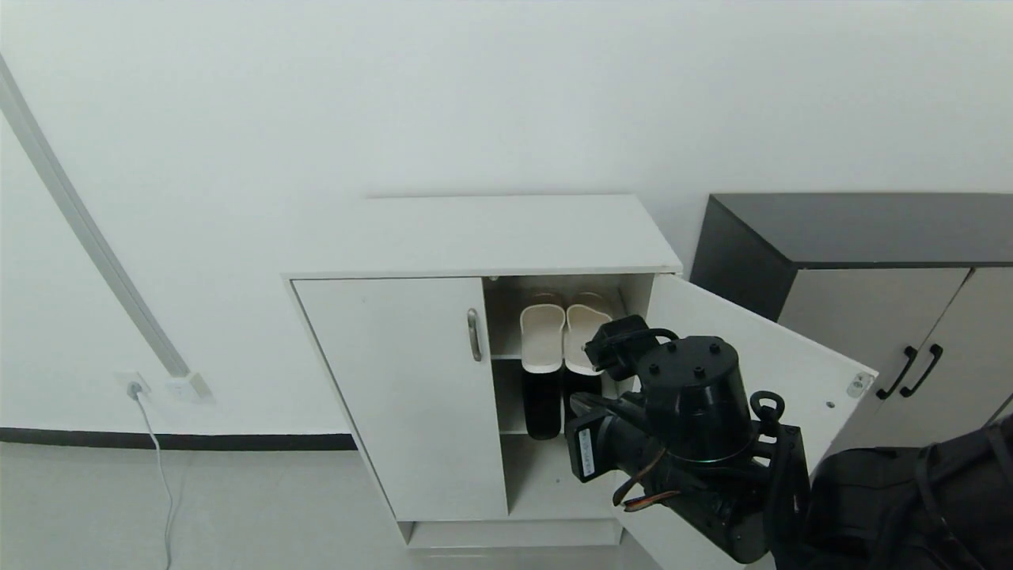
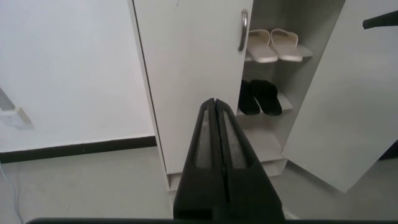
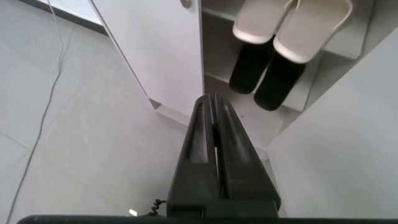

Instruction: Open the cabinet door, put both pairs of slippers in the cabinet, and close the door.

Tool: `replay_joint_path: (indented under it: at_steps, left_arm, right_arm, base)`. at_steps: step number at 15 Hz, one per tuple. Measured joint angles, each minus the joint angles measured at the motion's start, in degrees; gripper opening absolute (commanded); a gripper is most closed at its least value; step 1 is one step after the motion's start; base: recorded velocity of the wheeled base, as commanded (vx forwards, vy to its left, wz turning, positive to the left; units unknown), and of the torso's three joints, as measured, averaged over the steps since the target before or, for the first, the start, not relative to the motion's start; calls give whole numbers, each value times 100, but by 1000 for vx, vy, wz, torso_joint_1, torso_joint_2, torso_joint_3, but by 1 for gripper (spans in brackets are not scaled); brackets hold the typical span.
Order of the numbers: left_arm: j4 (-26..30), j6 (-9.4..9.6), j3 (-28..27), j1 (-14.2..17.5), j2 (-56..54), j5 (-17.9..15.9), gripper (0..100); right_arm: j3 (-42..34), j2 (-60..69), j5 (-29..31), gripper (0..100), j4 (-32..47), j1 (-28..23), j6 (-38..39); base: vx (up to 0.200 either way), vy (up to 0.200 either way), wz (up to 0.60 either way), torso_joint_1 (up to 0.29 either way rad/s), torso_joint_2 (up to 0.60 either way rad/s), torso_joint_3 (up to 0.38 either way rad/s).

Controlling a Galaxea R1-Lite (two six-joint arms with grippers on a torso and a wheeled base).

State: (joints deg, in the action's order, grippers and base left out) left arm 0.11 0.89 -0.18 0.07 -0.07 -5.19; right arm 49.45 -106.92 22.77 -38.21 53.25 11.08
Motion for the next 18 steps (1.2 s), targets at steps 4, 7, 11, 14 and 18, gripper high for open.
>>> replay_joint_path:
  at_steps: [4,7,11,14,18]
  left_arm:
    - [-1,0,0,-2,0,0,0]
    - [2,0,0,0,0,0,0]
    - [0,0,0,-2,0,0,0]
    - [2,0,2,0,0,0,0]
    - [2,0,2,0,0,0,0]
  right_arm:
    - [-6,0,-2,0,-2,0,0]
    - [-39,0,0,0,0,-2,0]
    - [-68,6,0,0,-2,0,-2]
    - [-72,11,-2,0,-2,-2,7]
    - [-110,11,0,0,-2,-63,-2]
  base:
    - [0,0,0,233,-548,-319]
    - [0,0,0,258,-585,-334]
    - [0,0,0,240,-527,-290]
    - [0,0,0,186,-398,-216]
    - [0,0,0,77,-170,-91]
